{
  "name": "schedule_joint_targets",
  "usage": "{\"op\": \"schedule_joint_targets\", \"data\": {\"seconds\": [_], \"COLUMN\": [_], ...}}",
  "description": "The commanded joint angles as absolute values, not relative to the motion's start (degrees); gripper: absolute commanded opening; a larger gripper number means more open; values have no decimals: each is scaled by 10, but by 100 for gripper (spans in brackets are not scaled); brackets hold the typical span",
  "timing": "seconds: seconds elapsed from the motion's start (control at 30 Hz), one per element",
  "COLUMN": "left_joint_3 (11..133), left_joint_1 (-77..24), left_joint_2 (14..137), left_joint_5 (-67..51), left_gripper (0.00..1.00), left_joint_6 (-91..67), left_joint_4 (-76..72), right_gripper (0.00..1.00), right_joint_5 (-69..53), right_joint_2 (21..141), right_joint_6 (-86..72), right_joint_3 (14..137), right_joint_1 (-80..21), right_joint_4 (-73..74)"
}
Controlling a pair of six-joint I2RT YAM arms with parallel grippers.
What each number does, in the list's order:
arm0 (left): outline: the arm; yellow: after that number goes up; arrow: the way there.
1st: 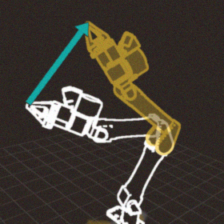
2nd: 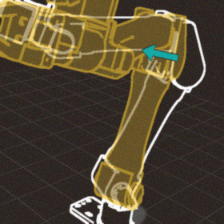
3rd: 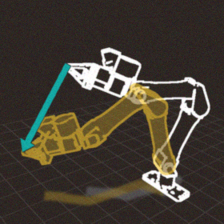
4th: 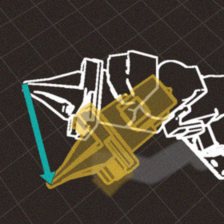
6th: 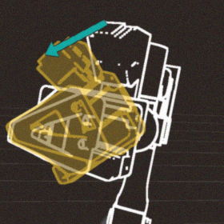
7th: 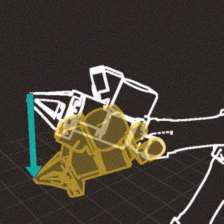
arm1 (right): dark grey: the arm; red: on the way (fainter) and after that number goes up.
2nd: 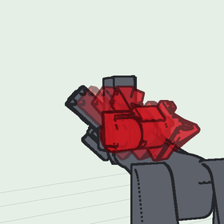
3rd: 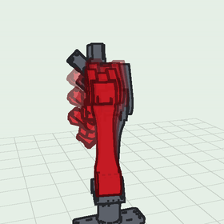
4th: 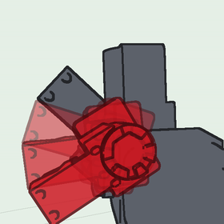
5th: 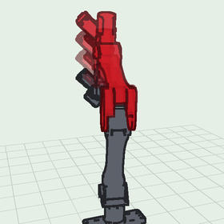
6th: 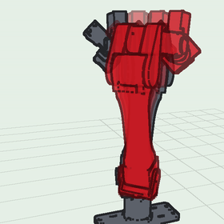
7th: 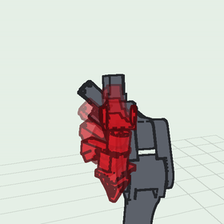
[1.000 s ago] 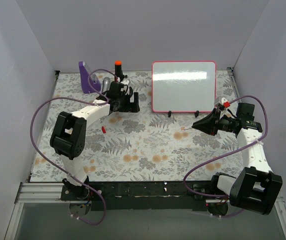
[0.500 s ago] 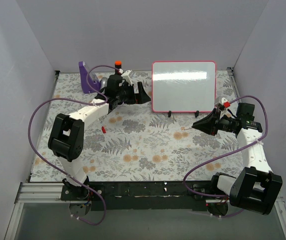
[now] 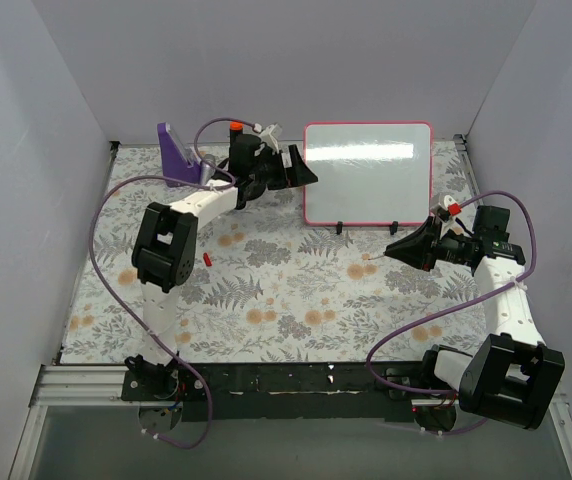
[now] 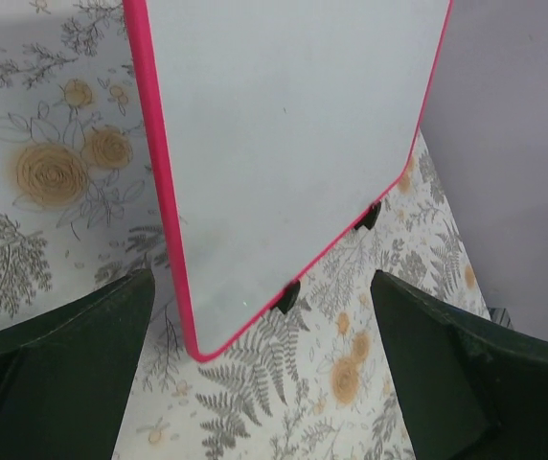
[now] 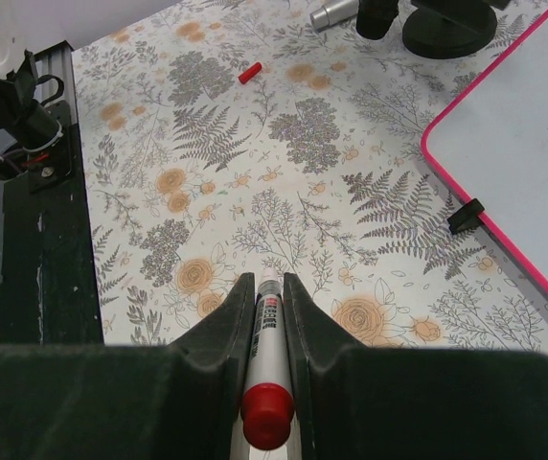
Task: Write a sentence on the whiteboard
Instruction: Pick up the whiteboard from the whiteboard stand.
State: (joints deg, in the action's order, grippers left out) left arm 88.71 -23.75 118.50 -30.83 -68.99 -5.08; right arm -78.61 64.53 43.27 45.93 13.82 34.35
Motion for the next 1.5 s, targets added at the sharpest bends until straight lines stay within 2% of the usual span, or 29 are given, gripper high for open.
{"op": "schedule_joint_targets", "data": {"seconds": [0.0, 0.27, 0.57, 0.7, 0.83, 1.17, 1.27, 1.47], "left_joint_3": [985, 1049, 1085, 1123, 1141, 1177, 1186, 1194], "left_joint_1": [-235, -220, -211, -208, -201, -201, -201, -200], "left_joint_2": [1229, 1295, 1346, 1375, 1403, 1439, 1448, 1456], "left_joint_5": [-323, -310, -427, -439, -467, -510, -513, -508], "left_gripper": [96, 95, 89, 83, 70, 61, 56, 52], "left_joint_6": [-696, -696, -707, -718, -756, -795, -808, -820], "left_joint_4": [-33, -12, -67, -61, -97, -148, -155, -168], "right_gripper": [1, 1, 1, 1, 1, 1, 1, 1], "right_joint_5": [-809, -813, -815, -815, -815, -815, -814, -814], "right_joint_2": [635, 637, 642, 643, 643, 646, 645, 644], "right_joint_6": [432, 433, 433, 433, 433, 433, 434, 434], "right_joint_3": [457, 459, 459, 458, 458, 459, 458, 459], "right_joint_1": [140, 141, 140, 140, 140, 140, 140, 140], "right_joint_4": [335, 337, 336, 337, 336, 337, 337, 337]}}
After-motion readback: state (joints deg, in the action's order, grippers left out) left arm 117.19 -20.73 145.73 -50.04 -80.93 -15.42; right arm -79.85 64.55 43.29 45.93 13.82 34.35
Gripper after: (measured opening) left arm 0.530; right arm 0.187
